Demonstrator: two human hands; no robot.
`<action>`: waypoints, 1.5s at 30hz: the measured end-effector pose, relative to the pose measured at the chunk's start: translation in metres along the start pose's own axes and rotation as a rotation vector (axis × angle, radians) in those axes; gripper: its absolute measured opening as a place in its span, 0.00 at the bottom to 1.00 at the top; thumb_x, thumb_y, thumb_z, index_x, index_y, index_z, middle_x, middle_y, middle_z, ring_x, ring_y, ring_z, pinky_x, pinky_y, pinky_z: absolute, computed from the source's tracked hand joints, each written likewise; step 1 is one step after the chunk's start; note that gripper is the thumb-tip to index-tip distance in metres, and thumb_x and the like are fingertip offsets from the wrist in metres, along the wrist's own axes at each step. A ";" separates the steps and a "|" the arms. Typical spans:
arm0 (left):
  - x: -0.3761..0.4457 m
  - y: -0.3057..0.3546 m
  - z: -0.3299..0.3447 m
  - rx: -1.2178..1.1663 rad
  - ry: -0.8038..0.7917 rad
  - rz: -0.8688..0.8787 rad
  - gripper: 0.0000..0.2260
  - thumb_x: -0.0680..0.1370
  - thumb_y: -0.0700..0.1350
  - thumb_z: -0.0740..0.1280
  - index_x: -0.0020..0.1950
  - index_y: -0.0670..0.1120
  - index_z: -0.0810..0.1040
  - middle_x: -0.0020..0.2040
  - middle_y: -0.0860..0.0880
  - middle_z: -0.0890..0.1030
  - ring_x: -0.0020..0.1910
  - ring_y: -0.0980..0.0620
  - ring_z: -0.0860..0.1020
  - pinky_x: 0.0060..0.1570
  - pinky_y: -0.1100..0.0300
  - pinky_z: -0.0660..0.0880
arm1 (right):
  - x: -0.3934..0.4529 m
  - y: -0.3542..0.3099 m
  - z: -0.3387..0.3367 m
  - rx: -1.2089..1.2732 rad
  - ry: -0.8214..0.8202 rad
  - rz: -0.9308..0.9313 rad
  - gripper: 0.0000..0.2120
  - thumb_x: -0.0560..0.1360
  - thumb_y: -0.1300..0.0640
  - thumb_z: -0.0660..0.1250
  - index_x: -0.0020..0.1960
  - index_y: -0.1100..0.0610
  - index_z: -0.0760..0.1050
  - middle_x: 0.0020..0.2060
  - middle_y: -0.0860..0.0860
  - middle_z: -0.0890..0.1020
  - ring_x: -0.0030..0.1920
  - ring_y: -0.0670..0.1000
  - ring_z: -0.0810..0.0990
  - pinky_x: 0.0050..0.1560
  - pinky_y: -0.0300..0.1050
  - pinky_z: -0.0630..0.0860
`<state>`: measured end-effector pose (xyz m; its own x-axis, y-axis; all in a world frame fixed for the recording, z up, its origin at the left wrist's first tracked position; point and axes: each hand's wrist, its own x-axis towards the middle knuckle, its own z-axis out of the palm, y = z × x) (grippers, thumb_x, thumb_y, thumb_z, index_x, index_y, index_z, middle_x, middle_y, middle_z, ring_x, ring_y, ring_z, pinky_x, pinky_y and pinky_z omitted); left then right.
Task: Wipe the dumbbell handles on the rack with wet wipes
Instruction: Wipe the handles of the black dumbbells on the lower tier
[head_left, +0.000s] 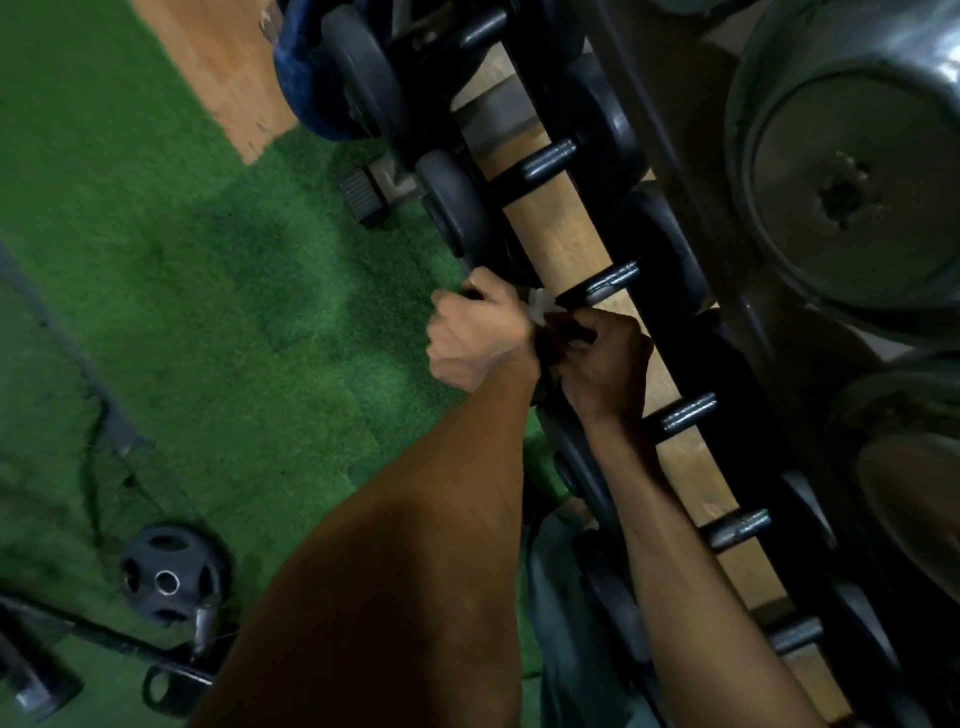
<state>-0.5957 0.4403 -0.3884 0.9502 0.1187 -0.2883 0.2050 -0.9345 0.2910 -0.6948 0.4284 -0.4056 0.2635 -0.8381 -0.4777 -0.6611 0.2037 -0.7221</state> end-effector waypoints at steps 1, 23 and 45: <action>0.000 0.000 0.000 0.000 0.001 0.000 0.20 0.81 0.56 0.59 0.54 0.41 0.80 0.51 0.40 0.84 0.51 0.37 0.81 0.44 0.52 0.64 | -0.001 -0.003 0.000 0.008 0.034 0.028 0.10 0.73 0.54 0.78 0.54 0.53 0.87 0.47 0.48 0.88 0.48 0.43 0.86 0.46 0.28 0.77; 0.001 0.000 0.000 -0.012 -0.004 0.007 0.19 0.80 0.55 0.59 0.53 0.40 0.80 0.49 0.39 0.84 0.49 0.35 0.82 0.45 0.50 0.72 | 0.043 0.010 0.003 1.039 0.231 0.708 0.04 0.74 0.61 0.64 0.45 0.58 0.77 0.33 0.52 0.80 0.30 0.49 0.78 0.34 0.41 0.74; 0.002 -0.003 0.008 -0.017 0.046 0.034 0.20 0.82 0.55 0.58 0.53 0.40 0.81 0.47 0.38 0.84 0.47 0.35 0.82 0.40 0.51 0.66 | 0.035 -0.003 0.027 0.359 0.664 0.383 0.11 0.69 0.51 0.80 0.49 0.56 0.88 0.36 0.44 0.85 0.39 0.46 0.84 0.44 0.36 0.80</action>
<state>-0.5958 0.4410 -0.3970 0.9664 0.1029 -0.2357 0.1763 -0.9323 0.3157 -0.6653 0.4122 -0.4336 -0.4753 -0.7787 -0.4095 -0.3276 0.5886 -0.7391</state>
